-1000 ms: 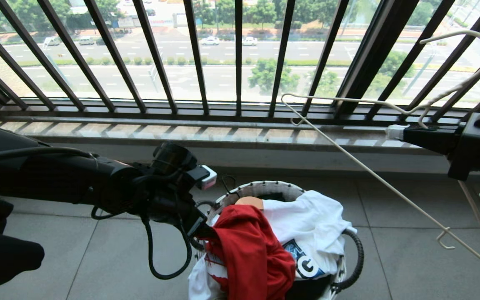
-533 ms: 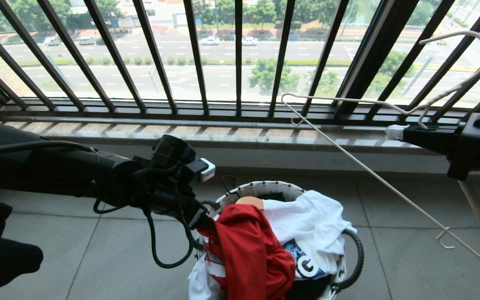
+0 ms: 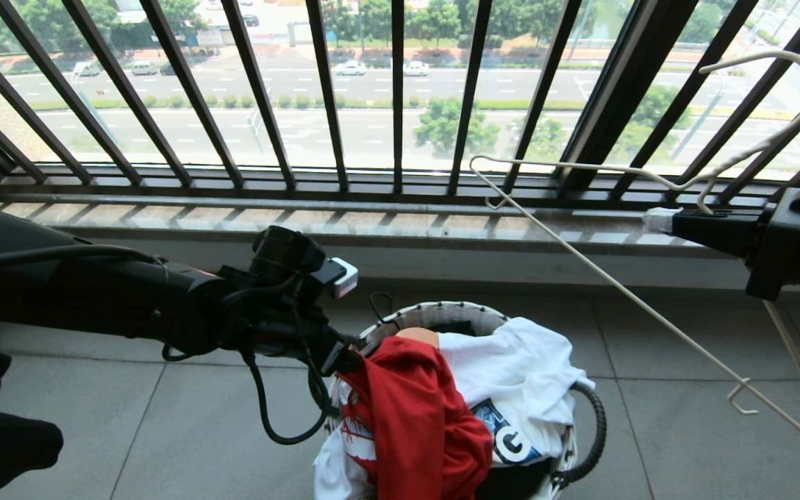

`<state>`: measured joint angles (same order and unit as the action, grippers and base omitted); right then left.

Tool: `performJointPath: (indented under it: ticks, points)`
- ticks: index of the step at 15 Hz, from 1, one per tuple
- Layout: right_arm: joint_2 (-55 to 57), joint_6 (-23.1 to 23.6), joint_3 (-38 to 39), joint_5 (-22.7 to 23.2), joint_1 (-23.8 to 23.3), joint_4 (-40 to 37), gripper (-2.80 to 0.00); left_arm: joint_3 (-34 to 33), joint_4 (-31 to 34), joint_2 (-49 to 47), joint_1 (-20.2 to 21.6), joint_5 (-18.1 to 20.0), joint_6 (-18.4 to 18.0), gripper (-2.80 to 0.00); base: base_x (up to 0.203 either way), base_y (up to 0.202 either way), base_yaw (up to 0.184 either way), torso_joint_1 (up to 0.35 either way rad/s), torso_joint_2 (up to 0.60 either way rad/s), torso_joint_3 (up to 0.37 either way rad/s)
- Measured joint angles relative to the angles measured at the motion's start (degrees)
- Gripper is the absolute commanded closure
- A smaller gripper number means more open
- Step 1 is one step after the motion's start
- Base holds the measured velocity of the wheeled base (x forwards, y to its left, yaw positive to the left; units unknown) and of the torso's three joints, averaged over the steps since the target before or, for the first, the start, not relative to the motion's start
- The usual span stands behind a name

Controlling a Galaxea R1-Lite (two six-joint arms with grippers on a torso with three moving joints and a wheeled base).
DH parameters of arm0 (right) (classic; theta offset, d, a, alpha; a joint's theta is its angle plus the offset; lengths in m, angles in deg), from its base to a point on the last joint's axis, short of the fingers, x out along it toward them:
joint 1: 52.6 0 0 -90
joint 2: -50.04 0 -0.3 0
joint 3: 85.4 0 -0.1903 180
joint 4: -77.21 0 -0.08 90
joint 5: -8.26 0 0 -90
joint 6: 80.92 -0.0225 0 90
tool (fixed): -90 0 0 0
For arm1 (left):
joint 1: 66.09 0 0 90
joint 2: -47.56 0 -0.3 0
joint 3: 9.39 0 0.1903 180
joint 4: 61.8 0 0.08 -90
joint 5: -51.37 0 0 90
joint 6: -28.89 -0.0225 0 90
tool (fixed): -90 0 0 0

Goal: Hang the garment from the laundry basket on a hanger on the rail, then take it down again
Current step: Pick up clothes from the basket

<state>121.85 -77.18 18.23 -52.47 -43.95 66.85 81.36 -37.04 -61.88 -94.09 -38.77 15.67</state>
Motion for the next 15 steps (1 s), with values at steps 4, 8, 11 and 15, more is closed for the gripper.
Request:
performJointPath:
  ticks: [4,8,11,15]
  points:
    - [0.0,0.0,0.0,0.0,0.0,0.0,0.00,-2.6,0.0,0.2,-0.2,0.0,-1.6,-2.80,0.000,0.000,0.000,0.000,0.00,0.000]
    - [0.0,0.0,-0.2,0.0,0.0,0.0,0.00,-2.1,-0.5,-0.8,-0.3,0.0,-1.7,-2.80,0.000,0.000,0.000,0.000,0.00,0.000]
    - [0.0,0.0,-0.2,0.0,0.0,0.0,0.00,-0.4,-2.2,-1.7,-0.3,-0.1,-2.3,-2.80,0.000,0.000,0.000,0.000,0.00,0.000]
    - [0.0,0.0,-0.2,0.0,0.0,0.0,0.00,0.5,-2.2,-2.9,-0.3,-0.1,-6.5,-2.80,0.000,0.000,0.000,0.000,0.00,0.000]
